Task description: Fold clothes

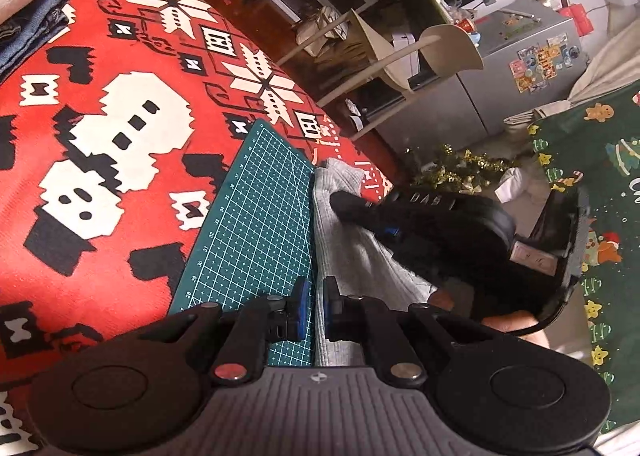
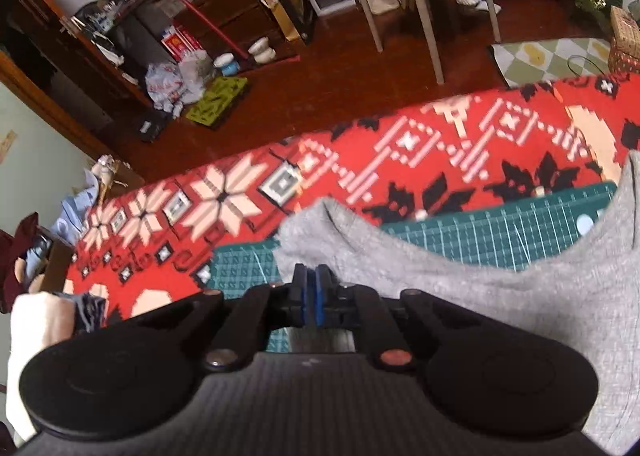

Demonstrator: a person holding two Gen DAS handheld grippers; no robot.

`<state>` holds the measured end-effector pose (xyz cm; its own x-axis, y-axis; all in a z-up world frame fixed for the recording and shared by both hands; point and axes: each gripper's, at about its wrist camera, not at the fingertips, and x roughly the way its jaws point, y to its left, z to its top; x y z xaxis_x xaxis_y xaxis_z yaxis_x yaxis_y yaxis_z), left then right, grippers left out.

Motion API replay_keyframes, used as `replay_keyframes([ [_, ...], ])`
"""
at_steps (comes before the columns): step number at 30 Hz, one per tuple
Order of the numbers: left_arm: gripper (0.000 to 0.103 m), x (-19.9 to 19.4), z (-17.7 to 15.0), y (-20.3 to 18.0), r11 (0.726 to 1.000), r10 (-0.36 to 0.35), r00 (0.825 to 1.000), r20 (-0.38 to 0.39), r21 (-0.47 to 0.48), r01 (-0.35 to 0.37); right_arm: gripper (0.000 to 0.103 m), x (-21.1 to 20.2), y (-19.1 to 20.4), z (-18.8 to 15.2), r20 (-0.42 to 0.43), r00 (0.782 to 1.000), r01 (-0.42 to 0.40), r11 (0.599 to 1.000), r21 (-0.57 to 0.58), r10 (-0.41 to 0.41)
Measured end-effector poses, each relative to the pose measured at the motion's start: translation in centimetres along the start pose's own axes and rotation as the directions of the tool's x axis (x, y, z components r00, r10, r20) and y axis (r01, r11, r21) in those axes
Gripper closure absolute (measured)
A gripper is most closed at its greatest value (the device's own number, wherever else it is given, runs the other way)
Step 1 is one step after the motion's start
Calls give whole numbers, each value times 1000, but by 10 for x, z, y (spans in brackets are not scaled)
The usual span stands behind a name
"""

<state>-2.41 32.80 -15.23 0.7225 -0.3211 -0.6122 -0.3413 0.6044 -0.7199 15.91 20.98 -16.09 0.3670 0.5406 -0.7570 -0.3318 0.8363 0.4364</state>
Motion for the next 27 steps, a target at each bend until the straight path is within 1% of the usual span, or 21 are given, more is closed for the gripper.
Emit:
replay_keyframes([
  [2,97,1,0,0,1000,-1,1000,-4,-2,1,99,7,2,4,-5,1000,16,1000,-3,-16],
  [3,97,1,0,0,1000,-1,1000,-4,-1,1,102,12,2,6,-8,1000,12,1000,4,-12],
  [5,97,0,0,0,1000,2,1000,1,5,-2,103,16,1,9,-12,1000,7,1000,24,-6],
  [6,97,0,0,-1,1000,3,1000,4,9,-3,102,15,0,10,-12,1000,6,999,36,-5],
  [7,97,-1,0,-1,1000,4,1000,6,12,-4,97,12,1,9,-8,1000,6,999,40,-5],
  [8,97,-1,0,-1,1000,5,1000,8,13,-5,95,6,2,9,-1,1000,4,999,32,-4],
  [10,97,0,0,0,1000,5,1000,5,7,-5,94,-8,6,4,9,1000,4,1000,-1,-4],
  [12,97,0,1,1,1000,3,1000,3,5,-3,94,-19,8,-5,-7,1000,-3,1000,-18,3],
  [15,97,-1,0,-1,1000,15,1000,6,12,-15,95,-20,7,-19,-52,999,2,999,-41,-4],
  [17,97,-1,0,-2,999,23,1000,8,21,-24,97,-19,6,-26,-43,999,16,998,-57,-19],
  [22,97,0,-1,-4,999,39,999,4,38,-39,96,-30,5,-26,-45,999,11,1000,-24,-12],
  [25,97,3,-1,-5,998,42,999,-5,42,-42,95,-39,5,-35,-56,998,14,999,-43,-17],
  [27,97,4,-2,-5,998,45,999,-11,46,-45,97,-40,1,-43,-69,997,24,999,-42,-27],
])
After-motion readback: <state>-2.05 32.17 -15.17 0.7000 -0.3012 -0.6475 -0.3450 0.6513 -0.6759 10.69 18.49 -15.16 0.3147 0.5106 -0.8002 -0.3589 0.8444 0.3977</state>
